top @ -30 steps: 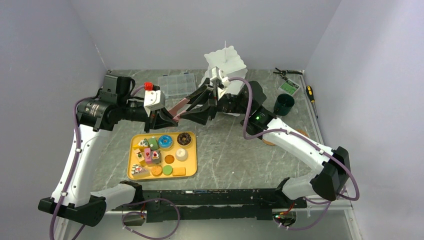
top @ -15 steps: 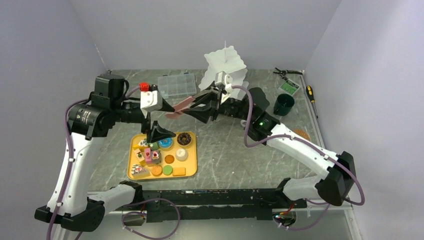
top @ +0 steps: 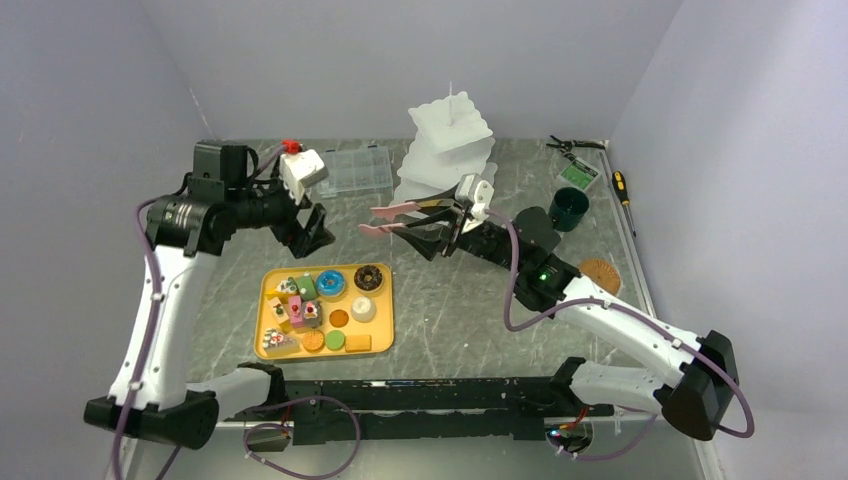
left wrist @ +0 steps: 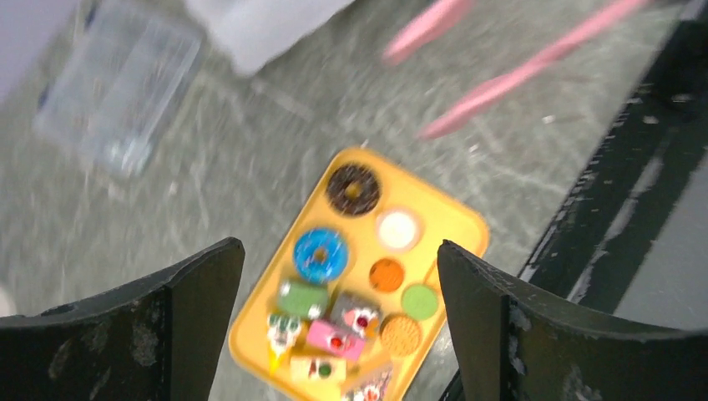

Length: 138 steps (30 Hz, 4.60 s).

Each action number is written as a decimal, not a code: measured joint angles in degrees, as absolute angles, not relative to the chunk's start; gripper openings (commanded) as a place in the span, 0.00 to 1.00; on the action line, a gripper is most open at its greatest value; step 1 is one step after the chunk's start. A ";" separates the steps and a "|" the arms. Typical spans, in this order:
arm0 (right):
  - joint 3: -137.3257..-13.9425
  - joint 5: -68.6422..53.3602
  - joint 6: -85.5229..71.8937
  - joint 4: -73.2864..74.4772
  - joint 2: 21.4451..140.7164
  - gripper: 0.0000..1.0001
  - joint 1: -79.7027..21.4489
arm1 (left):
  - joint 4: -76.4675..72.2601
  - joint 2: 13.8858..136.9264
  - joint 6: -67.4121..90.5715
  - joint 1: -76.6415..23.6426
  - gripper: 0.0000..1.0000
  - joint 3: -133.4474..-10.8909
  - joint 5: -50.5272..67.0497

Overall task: Serve the afternoon tea
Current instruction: Move the tray at the center of the board, then adjust the desert table at the center of the board.

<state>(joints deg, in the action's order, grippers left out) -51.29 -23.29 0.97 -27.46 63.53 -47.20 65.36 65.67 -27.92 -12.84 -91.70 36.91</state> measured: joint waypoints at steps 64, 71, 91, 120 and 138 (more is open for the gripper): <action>-39.44 -18.02 1.89 -22.72 48.75 0.54 -47.35 | 47.05 103.63 -72.79 -6.11 0.25 -66.96 16.51; -39.44 -17.82 1.89 -22.72 48.77 0.53 -47.35 | 47.11 103.00 -72.58 -6.66 0.17 -66.17 16.38; -39.44 -15.51 1.96 -21.50 48.77 0.52 -47.35 | 44.12 110.76 -72.34 -7.60 0.06 -76.66 15.31; -40.10 -13.26 3.05 -17.26 47.97 0.51 -45.93 | 60.64 112.71 -58.35 -10.26 0.94 -118.04 29.85; -40.12 -10.70 3.03 -12.34 45.32 0.51 -45.76 | 22.61 118.08 -21.52 -22.94 0.94 -125.69 41.28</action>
